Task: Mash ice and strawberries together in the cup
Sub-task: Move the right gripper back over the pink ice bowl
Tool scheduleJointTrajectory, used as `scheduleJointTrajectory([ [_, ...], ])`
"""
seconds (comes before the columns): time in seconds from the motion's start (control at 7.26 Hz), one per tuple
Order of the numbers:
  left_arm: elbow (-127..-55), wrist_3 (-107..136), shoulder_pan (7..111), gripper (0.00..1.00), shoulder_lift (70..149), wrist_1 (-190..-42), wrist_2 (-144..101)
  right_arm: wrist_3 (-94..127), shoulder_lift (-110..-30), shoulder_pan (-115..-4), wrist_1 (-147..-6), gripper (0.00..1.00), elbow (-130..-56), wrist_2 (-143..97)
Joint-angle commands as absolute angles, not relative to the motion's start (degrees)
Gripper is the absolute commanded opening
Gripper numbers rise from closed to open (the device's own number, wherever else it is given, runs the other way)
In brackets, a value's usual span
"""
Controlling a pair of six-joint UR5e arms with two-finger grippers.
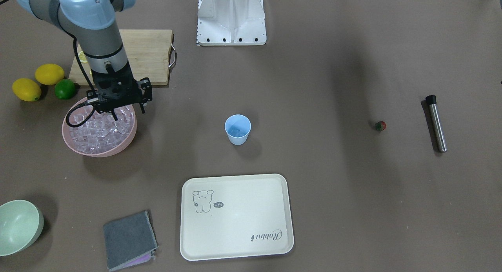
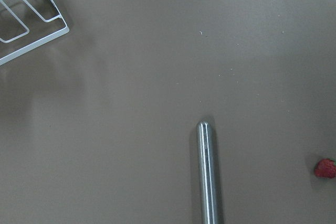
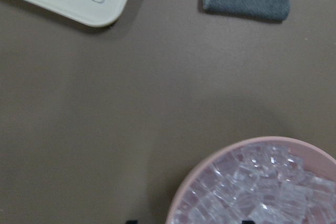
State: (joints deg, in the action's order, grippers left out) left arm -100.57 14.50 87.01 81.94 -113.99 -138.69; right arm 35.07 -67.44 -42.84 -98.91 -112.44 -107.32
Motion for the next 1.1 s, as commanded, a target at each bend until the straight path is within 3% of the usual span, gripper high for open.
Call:
scheduleJointTrajectory([
  [0.0, -100.8, 14.6, 87.0, 0.97, 82.2, -114.0, -138.7, 33.6, -72.8, -44.7, -99.0, 0.72, -113.8, -107.6],
  [0.69, -101.0, 14.6, 86.9, 0.97, 82.4, -113.9, -138.7, 35.1, -74.2, -42.4, -102.4, 0.64, -111.8, -101.5],
  [0.96, -100.9, 14.6, 86.8, 0.97, 82.4, -113.9, -138.7, 34.5, -68.9, -39.0, -111.1, 0.65, -110.9, -97.0],
])
